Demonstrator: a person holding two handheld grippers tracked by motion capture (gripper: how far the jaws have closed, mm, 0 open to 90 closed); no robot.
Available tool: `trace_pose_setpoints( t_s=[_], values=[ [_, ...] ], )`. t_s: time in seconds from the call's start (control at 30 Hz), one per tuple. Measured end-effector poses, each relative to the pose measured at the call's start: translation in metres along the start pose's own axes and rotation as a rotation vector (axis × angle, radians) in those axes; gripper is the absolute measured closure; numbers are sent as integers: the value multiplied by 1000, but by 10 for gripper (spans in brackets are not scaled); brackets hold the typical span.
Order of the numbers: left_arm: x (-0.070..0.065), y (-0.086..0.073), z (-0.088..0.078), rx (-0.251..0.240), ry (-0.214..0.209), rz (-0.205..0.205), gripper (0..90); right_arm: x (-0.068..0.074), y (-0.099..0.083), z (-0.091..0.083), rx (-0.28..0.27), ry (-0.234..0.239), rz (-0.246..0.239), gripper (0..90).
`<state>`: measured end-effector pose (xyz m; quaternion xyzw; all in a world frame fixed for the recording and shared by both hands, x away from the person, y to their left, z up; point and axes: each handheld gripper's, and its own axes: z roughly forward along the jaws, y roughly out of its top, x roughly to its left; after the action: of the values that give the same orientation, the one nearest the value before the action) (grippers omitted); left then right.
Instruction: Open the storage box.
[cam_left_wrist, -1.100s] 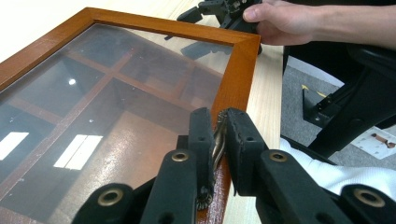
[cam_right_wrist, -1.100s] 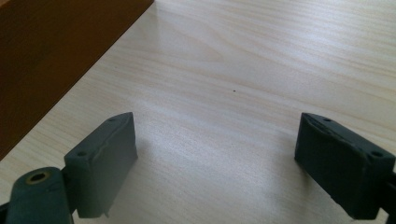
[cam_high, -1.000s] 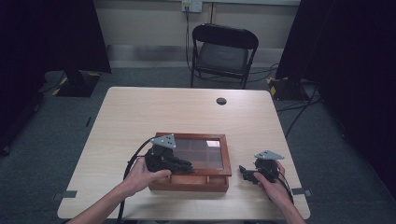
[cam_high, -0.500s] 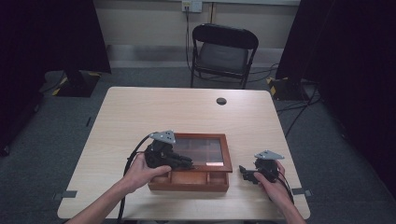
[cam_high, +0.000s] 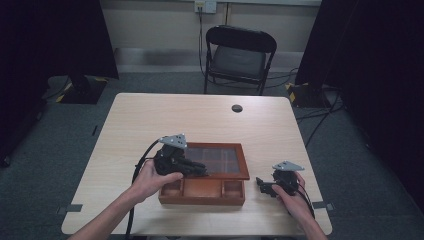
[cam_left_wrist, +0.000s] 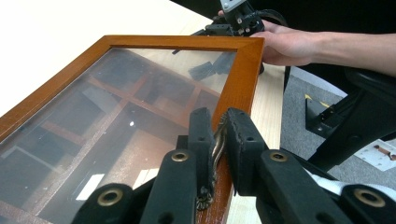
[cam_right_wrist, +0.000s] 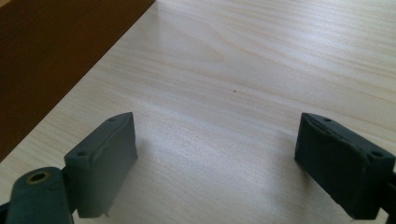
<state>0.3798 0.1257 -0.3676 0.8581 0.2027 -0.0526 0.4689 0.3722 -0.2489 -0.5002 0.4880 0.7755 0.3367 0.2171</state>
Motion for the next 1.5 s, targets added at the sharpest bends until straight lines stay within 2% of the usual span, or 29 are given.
trace_pose_setpoints(
  t_s=[0.13,0.23,0.37,0.67,0.97,1.5],
  values=[
    [2,4,-2,-5,0,1,809,0,0,0,1,0,1,120],
    [3,7,-5,-27,5,0,809,0,0,0,-1,-1,1,120],
    [2,8,-5,-18,10,5,810,0,0,0,1,-1,3,120],
    [6,15,-9,-36,11,-5,810,0,0,0,0,2,-1,120],
    [6,21,-13,-39,31,3,810,0,0,0,1,2,-1,120],
    [10,25,-15,-61,25,1,811,0,0,0,1,5,-2,120]
  ],
)
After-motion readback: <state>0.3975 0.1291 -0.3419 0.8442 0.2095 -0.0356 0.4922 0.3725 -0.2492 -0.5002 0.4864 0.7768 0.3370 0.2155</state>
